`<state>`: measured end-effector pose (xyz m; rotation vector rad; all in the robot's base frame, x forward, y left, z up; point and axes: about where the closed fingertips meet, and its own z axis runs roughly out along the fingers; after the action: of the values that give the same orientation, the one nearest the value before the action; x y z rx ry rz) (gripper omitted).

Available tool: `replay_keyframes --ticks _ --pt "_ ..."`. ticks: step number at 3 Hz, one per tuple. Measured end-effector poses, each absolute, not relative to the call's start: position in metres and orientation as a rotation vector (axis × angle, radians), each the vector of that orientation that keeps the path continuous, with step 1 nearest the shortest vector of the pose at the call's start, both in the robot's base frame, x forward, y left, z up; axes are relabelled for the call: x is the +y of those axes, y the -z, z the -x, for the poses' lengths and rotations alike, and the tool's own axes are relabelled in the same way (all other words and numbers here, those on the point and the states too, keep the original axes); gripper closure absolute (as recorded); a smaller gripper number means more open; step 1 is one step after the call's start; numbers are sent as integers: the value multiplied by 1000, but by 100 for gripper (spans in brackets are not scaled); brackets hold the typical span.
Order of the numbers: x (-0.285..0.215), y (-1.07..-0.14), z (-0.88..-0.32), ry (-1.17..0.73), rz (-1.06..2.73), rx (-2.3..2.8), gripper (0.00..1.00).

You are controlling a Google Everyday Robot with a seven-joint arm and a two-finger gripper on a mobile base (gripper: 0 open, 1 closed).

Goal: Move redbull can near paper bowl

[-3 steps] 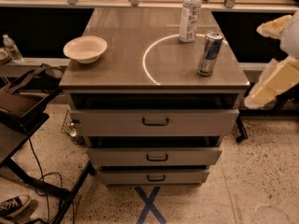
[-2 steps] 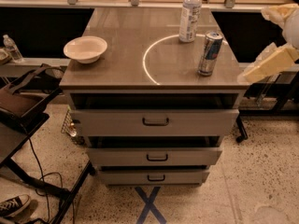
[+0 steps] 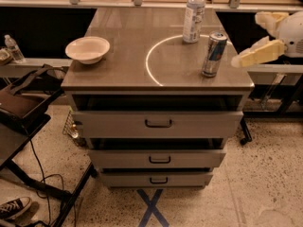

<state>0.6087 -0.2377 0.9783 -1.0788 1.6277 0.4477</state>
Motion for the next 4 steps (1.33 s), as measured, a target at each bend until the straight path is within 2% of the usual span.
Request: replay_keyframes --ticks 1,4 --pt "-232 -951 -631 -665 980 1593 0" --pt "-206 -904 -668 -749 904 1514 0"
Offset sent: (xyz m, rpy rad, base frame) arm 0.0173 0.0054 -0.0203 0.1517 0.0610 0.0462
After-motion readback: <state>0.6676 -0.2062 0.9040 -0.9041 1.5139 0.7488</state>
